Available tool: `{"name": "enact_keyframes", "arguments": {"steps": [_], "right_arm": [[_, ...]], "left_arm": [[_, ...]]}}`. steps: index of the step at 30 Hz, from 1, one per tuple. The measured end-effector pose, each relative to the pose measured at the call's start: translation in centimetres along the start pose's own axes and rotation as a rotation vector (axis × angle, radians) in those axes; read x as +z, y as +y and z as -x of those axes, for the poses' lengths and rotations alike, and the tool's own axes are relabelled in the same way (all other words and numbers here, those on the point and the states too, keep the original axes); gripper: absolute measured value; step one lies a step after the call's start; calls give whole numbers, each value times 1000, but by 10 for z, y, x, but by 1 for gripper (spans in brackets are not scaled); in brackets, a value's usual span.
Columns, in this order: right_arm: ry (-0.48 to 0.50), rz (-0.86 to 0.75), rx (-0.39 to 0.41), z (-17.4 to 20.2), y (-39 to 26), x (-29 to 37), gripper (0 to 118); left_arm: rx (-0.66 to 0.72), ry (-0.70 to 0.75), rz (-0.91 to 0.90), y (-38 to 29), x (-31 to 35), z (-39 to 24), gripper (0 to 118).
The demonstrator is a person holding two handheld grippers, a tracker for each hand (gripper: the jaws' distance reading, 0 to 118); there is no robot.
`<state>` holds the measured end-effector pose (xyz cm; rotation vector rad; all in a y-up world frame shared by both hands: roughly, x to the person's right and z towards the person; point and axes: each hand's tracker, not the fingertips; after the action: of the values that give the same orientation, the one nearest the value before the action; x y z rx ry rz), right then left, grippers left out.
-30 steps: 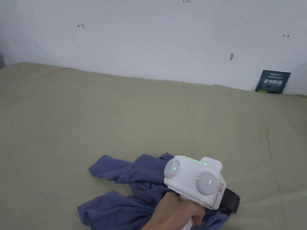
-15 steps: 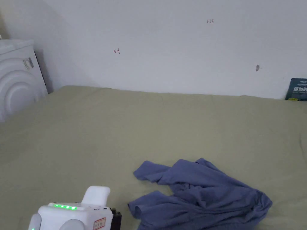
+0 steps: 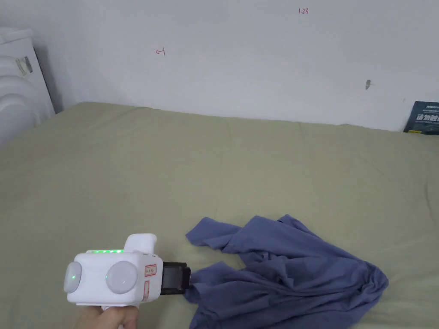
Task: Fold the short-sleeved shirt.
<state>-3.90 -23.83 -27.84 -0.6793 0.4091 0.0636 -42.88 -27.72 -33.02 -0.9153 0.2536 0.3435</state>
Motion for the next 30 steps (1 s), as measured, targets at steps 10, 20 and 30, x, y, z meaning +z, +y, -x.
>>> {"name": "enact_keyframes", "arguments": {"steps": [10, 20, 30], "right_arm": [[-12, 34, -11, -12, -5, -12, 0], [10, 36, 2, -8, 3, -21, 0], [120, 8, 143, 14, 97, -84, 0]], "left_arm": [[-155, 54, 132, 2, -26, -39, 56], [-24, -80, 151, 26, -33, 7, 2], [-65, -77, 86, 3, -26, -4, 2]]}}
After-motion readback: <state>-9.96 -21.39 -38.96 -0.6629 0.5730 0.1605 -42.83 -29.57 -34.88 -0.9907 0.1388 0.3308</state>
